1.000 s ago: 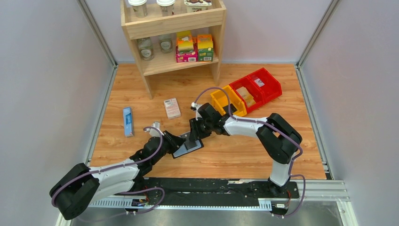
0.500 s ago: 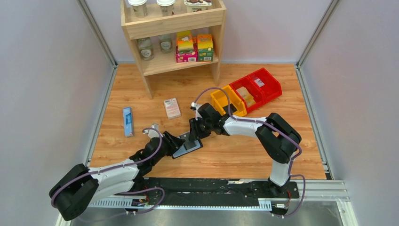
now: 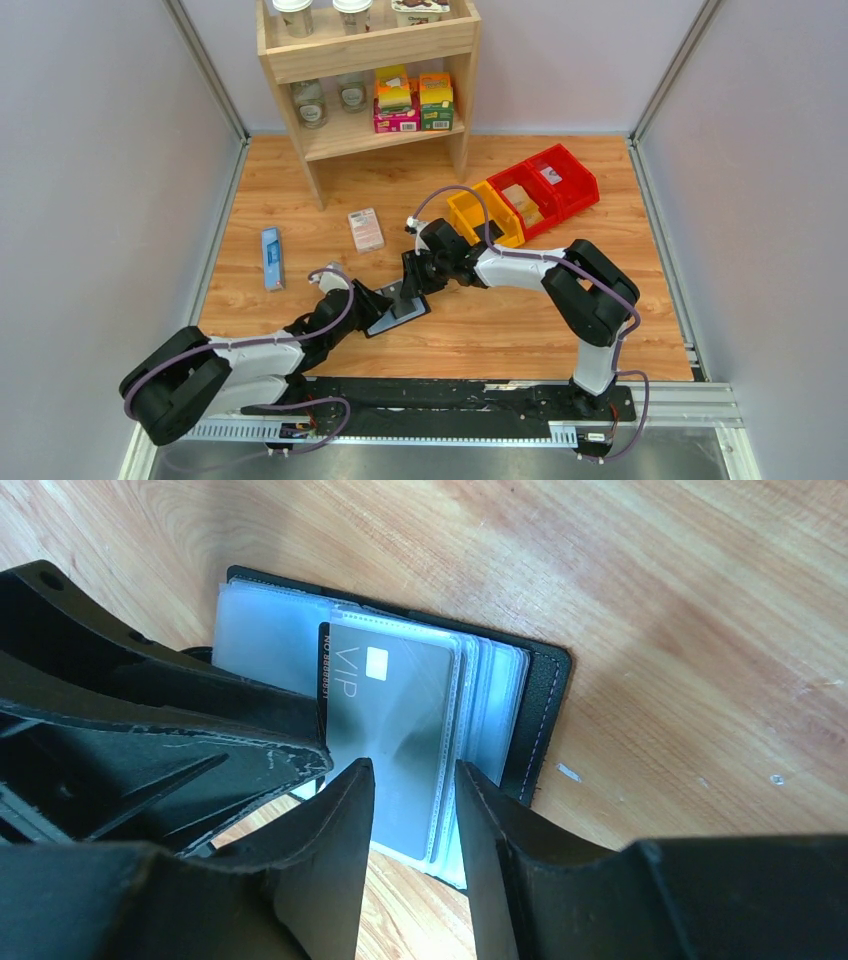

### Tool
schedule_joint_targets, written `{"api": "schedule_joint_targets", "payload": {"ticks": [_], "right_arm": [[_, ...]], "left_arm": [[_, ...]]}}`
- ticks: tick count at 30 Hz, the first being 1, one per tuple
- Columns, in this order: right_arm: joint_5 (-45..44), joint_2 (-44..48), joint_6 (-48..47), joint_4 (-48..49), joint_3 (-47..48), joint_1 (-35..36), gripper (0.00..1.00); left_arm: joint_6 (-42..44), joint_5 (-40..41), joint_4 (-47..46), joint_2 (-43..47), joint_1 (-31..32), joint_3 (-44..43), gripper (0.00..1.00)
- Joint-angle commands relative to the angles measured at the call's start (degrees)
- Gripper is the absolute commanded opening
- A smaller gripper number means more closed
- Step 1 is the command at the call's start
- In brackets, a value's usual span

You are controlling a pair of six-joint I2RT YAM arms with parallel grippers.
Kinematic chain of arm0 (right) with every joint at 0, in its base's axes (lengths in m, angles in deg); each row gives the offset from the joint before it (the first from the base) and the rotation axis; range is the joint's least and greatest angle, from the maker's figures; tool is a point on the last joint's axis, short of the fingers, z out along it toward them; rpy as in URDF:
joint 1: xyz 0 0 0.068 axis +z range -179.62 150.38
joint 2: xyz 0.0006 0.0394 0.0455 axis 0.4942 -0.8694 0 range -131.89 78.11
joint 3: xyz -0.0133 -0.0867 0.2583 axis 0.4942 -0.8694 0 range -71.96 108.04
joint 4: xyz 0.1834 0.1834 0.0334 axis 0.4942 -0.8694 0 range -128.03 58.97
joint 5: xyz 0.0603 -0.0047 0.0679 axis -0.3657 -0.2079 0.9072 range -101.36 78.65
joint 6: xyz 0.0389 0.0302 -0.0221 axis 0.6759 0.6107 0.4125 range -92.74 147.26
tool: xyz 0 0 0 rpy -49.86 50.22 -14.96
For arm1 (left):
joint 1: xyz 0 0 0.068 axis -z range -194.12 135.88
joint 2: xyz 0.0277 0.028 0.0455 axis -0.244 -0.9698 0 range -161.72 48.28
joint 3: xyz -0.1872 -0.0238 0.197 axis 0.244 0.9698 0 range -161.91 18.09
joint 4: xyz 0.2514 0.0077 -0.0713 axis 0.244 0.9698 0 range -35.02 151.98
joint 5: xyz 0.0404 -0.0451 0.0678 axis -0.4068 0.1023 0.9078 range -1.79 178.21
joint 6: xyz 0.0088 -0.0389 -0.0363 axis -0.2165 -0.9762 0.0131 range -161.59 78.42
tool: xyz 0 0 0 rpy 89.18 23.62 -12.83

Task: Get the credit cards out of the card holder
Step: Remove the credit card from the card holder.

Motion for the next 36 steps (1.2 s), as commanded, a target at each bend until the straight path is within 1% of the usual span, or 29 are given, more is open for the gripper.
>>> {"api": "schedule_joint_targets", "payload": {"ticks": [1, 5, 6, 11, 17, 21, 31, 33, 35, 36], "right_arm": [[-0.2, -1.7, 0.2, -0.8, -1.3, -0.1, 0.42], [0.0, -1.7, 0.2, -0.5, -1.5, -0.2, 0.42], [0.2, -1.7, 0.3, -0.5, -1.5, -0.3, 0.42], [0.4, -1.9, 0.4, -0.3, -1.6, -0.4, 0.42], [0.6, -2.3, 0.6, -0.2, -1.6, -0.3, 0.42], [1.0, -2.4, 0.7, -0.1, -1.5, -0.3, 0.42], [1.9, -2.8, 1.2, 0.7, -1.7, -0.4, 0.41], [1.9, -2.8, 1.3, 0.7, -1.8, -0.3, 0.41], [1.9, -2.8, 1.4, 0.8, -1.9, -0.4, 0.41], [1.9, -2.8, 1.5, 0.8, -2.0, -0.4, 0.41]], "left_arm": [[0.5, -3.1, -9.5, -4.3, 0.0, -0.8, 0.39], [1.5, -4.6, -11.0, -3.9, 0.0, -1.5, 0.32], [1.6, -4.5, -10.9, -2.9, 0.0, -1.5, 0.29], [3.3, -3.6, -7.6, 1.8, 0.0, -1.7, 0.20], [3.4, -3.2, -6.5, 4.0, -0.1, -1.5, 0.16], [3.1, -3.9, -7.4, 2.2, 0.0, -1.5, 0.16], [2.3, -6.2, -16.7, -5.8, 0.0, -2.2, 0.15], [2.3, -6.5, -17.9, -6.6, 0.0, -2.3, 0.12], [2.2, -6.3, -18.1, -6.9, 0.0, -2.2, 0.06], [2.1, -6.2, -18.1, -6.7, 0.0, -1.8, 0.00]]}}
